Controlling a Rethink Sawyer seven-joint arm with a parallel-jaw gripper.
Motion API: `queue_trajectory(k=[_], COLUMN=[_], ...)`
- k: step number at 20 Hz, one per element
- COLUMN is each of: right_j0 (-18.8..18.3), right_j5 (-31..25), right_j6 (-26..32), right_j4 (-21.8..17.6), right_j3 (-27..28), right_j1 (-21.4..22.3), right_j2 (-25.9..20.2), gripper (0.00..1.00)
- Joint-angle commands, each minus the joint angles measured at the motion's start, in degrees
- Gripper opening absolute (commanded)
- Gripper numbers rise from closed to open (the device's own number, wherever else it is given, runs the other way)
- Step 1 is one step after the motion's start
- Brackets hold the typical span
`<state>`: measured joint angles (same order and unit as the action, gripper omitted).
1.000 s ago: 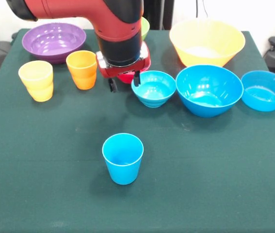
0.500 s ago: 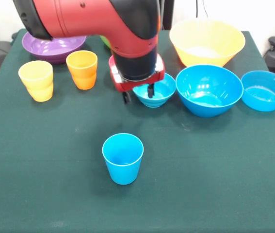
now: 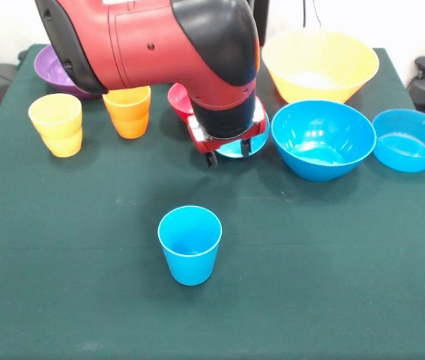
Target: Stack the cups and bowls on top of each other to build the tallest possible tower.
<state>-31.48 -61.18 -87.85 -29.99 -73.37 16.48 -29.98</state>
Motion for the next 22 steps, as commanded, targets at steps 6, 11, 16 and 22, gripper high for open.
queue_trajectory(k=[6,11,16,22], right_j0=[-1.4,-1.7,-1.0,-0.9], right_j5=[3.6,2.4,-0.1,1.2], right_j6=[15.4,16.1,16.9,17.8], right_j4=[-6.0,-5.9,-5.5,-6.3], right_j3=[-4.6,-3.8,-1.3,-0.4], right_j1=[0.6,0.3,-0.7,-3.6], right_j2=[-2.1,-2.8,-3.4,-3.6], gripper=[1.00,1.00,1.00,1.00])
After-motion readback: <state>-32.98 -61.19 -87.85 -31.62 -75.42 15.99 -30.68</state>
